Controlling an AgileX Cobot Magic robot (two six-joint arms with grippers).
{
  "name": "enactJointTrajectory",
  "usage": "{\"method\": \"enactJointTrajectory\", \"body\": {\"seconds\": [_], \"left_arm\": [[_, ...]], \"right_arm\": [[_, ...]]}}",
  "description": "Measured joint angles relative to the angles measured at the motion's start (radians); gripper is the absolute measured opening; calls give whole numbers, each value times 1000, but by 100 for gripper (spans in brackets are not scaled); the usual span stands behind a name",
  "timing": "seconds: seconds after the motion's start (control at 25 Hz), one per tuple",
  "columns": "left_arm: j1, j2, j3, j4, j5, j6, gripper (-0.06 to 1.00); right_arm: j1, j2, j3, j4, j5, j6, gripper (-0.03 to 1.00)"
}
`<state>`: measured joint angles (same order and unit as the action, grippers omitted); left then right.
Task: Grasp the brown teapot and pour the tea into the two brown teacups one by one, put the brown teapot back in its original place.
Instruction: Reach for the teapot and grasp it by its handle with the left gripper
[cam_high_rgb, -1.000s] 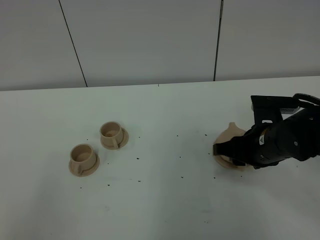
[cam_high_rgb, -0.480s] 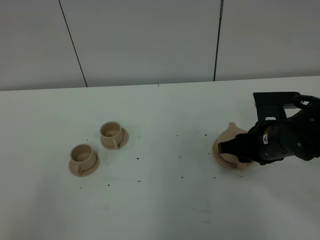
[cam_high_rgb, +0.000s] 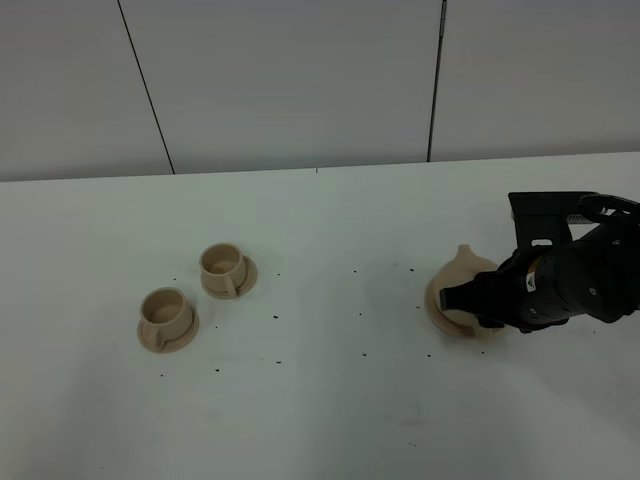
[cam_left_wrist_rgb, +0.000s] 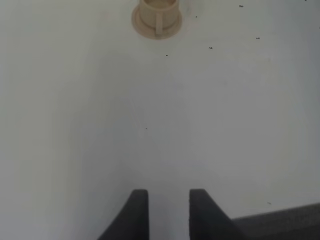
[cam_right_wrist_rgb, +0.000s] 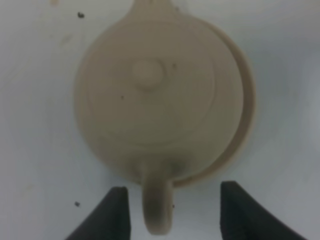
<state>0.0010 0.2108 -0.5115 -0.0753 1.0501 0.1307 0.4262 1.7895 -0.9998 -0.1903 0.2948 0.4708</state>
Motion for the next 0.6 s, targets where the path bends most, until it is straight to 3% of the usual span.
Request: {"method": "enactJointTrajectory", "body": {"seconds": [0.6], "left_arm": [[0, 0, 0, 0, 0, 0, 27]], "right_arm": [[0, 19, 0, 0, -24, 1, 39]]}}
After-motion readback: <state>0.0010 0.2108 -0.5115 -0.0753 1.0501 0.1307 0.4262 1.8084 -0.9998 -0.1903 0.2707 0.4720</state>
